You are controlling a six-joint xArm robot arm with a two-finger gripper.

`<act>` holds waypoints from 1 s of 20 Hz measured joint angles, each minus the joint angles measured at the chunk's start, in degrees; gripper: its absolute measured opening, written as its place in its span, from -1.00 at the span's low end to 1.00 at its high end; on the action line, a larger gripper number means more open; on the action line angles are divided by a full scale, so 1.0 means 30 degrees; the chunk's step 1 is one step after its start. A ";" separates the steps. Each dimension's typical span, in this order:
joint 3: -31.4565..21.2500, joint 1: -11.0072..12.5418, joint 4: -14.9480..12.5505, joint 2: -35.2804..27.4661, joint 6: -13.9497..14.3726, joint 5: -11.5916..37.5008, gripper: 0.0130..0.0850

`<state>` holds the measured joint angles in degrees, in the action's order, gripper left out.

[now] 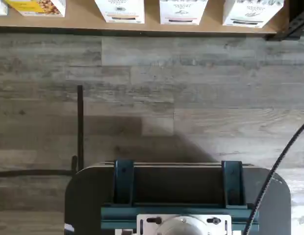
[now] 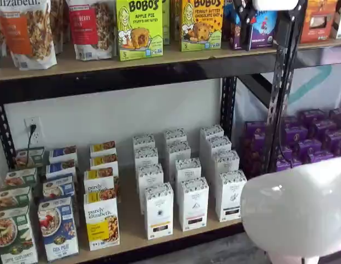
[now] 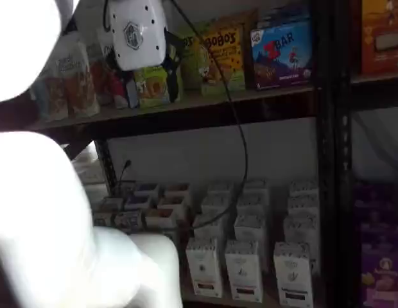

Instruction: Pick up the white box with a green strip in the middle, on the bottom shelf, the sixth box from the left

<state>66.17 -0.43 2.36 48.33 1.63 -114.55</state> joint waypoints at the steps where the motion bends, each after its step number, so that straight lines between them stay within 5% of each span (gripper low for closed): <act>1: 0.0000 -0.0125 -0.0151 0.0002 0.0065 0.0010 1.00; 12: -0.1282 0.0028 -0.0808 0.0298 -0.0336 0.1173 1.00; 20: -0.5470 0.0616 -0.2158 0.0958 -0.1064 0.5092 1.00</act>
<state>49.76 1.41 -4.12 51.21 -1.56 -99.27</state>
